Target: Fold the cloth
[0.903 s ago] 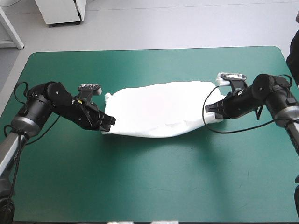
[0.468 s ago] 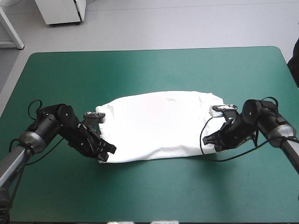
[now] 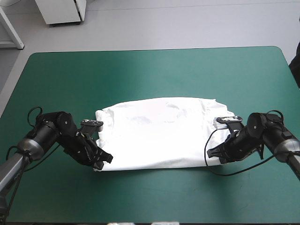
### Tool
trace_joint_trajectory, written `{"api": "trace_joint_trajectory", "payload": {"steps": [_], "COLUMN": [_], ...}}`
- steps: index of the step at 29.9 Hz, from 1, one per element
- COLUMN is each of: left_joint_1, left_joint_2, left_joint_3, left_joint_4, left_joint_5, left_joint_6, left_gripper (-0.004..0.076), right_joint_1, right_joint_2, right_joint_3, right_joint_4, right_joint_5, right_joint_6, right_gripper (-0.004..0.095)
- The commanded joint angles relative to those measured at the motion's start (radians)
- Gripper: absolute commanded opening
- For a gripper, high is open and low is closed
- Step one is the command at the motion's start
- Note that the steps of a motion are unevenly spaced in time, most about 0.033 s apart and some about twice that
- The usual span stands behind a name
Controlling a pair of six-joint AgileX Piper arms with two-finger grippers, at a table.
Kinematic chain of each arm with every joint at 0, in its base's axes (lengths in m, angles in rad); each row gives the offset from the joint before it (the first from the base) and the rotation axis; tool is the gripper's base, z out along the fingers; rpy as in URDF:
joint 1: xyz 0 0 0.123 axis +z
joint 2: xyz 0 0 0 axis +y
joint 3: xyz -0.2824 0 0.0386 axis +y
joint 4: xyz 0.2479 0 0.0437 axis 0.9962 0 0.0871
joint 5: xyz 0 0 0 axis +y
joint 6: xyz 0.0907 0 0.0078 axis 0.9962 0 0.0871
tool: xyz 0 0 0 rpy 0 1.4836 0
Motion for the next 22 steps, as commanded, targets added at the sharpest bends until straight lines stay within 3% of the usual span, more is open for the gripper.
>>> {"api": "trace_joint_trajectory", "payload": {"steps": [1,6,8,12,15,22], "left_joint_1": [-0.008,-0.008,-0.008,-0.008,-0.008,-0.006], "left_joint_2": [-0.033,-0.099,-0.152,-0.274,-0.333,-0.217], "left_joint_3": [-0.019,-0.019,-0.021,-0.059,-0.146,-0.282], "left_joint_4": [-0.015,-0.011,0.007,0.047,0.128,0.362], "left_joint_5": [0.055,0.086,0.086,0.068,-0.036,-0.195], "left_joint_6": [-0.007,-0.030,-0.049,-0.098,-0.160,-0.221], "left_gripper": [0.0079,0.0288,0.0359,0.0400,0.0400,0.0405], "right_joint_1": [0.000,0.000,0.000,0.000,0.000,0.000], "right_joint_2": [-0.030,-0.087,-0.125,-0.206,-0.227,-0.225], "right_joint_3": [-0.020,-0.028,-0.046,-0.137,-0.224,-0.352], "right_joint_4": [0.001,-0.017,-0.071,-0.183,-0.231,-0.234], "right_joint_5": [0.007,0.048,0.056,0.072,0.081,0.080], "right_joint_6": [0.001,0.014,0.057,0.126,0.168,0.174], "right_gripper": [0.0201,0.0527,0.0588,0.0598,0.0598,0.0598]}}
